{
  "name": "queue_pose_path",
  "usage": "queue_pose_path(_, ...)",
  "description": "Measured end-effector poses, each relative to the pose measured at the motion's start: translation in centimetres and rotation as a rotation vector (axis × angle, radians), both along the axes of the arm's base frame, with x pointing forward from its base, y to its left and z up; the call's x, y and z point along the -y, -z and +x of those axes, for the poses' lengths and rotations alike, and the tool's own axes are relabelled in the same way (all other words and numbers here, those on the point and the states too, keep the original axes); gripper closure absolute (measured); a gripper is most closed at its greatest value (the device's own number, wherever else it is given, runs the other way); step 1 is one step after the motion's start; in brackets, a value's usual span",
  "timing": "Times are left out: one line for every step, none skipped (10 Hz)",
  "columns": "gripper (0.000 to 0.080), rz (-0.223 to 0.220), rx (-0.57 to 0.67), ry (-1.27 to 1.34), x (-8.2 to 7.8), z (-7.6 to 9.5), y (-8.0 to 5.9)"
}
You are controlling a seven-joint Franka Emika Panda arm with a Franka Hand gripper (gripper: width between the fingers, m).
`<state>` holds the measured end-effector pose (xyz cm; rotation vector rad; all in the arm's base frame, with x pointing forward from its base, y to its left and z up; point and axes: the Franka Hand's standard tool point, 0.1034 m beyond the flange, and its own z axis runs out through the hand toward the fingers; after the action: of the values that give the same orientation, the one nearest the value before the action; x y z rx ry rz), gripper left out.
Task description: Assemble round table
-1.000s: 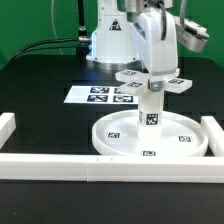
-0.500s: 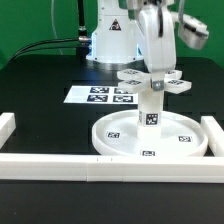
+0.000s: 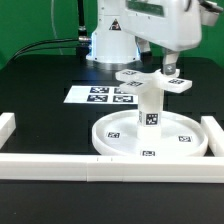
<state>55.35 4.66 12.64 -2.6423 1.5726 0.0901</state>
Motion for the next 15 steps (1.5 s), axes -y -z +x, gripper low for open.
queue_pose_path(0.0151,-0.024,0.009,-0.155,-0.33,0.01,-0.03)
queue_pose_path(0.0151,-0.025,0.019,-0.318,-0.72,0.05,-0.16)
queue_pose_path(0.0151,-0.022,0.027,-0.399,-1.01,0.13,-0.26)
queue_pose_path(0.0151,-0.020,0.031,-0.457,-0.91,0.11,-0.20)
queue_pose_path(0.0151,-0.019,0.036,-0.531,-0.90,0.10,-0.20)
queue_pose_path(0.0151,-0.023,0.044,-0.620,-0.90,0.14,-0.25)
queue_pose_path(0.0151,-0.027,0.063,-0.817,-0.97,0.17,-0.40)
queue_pose_path(0.0151,-0.022,0.073,-0.972,-0.92,0.13,-0.44)
queue_pose_path(0.0151,-0.011,0.077,-1.128,-0.61,0.12,-0.54)
queue_pose_path(0.0151,-0.011,0.084,-1.208,-0.49,0.28,-0.67)
queue_pose_path(0.0151,-0.010,0.086,-1.258,-0.47,0.25,-0.56)
queue_pose_path(0.0151,-0.010,0.088,-1.307,-0.42,0.25,-0.55)
queue_pose_path(0.0151,-0.008,0.092,-1.373,-0.38,0.25,-0.54)
queue_pose_path(0.0151,-0.014,0.099,-1.477,-0.35,0.33,-0.60)
queue_pose_path(0.0151,-0.023,0.111,-1.650,-0.46,0.48,-0.74)
